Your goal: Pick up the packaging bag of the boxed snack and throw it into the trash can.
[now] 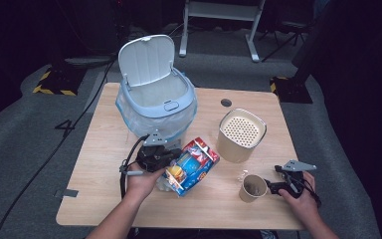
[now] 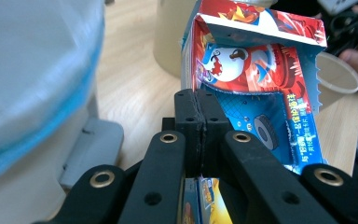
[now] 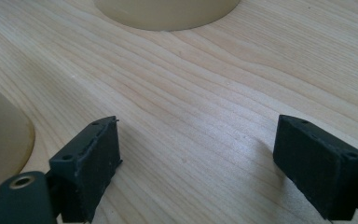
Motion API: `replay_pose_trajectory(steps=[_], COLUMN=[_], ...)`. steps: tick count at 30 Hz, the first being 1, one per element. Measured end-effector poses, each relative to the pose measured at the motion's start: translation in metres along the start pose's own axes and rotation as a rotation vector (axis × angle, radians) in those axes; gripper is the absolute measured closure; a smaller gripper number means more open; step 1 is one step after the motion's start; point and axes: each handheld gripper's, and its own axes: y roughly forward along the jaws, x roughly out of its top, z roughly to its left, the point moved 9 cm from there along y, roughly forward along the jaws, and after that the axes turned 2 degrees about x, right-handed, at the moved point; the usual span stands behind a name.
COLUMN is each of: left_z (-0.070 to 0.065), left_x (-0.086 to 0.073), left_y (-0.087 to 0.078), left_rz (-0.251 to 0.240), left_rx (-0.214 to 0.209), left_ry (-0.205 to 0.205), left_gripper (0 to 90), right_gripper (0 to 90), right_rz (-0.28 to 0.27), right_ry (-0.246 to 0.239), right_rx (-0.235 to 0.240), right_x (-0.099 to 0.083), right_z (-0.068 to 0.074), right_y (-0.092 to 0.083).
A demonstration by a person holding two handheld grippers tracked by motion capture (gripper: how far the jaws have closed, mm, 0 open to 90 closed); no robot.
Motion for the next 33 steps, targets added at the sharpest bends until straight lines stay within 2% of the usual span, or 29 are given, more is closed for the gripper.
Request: replay_pose_trajectory(steps=[7, 14, 16, 25, 28, 33], left_z=[0.002, 0.003, 0.006, 0.011, 0.014, 0.02], left_x=[0.025, 0.047, 0.053, 0.083, 0.091, 0.11], left_y=[-0.019, -0.035, -0.04, -0.064, -0.07, -0.085], left_rz=[-0.072, -0.108, -0.116, -0.176, -0.178, -0.223], left_rx=[-0.004, -0.002, 0.011, 0.041, 0.056, 0.088], left_ry=[0.032, 0.06, 0.081, 0.104, 0.123, 0.121], left_gripper=[89.2, 89.2, 89.2, 89.2, 89.2, 89.2], right_gripper=[14.6, 14.6, 14.6, 14.6, 14.5, 14.5], right_rz=[0.0, 0.0, 0.0, -0.002, -0.002, -0.002], right_ry=[0.0, 0.0, 0.0, 0.001, 0.001, 0.0], right_rx=[0.0, 0.0, 0.0, -0.001, -0.001, -0.001], right_x=[0.0, 0.0, 0.0, 0.0, 0.0, 0.0], right_z=[0.0, 0.0, 0.0, 0.0, 0.0, 0.0], right_y=[0.0, 0.0, 0.0, 0.0, 0.0, 0.0])
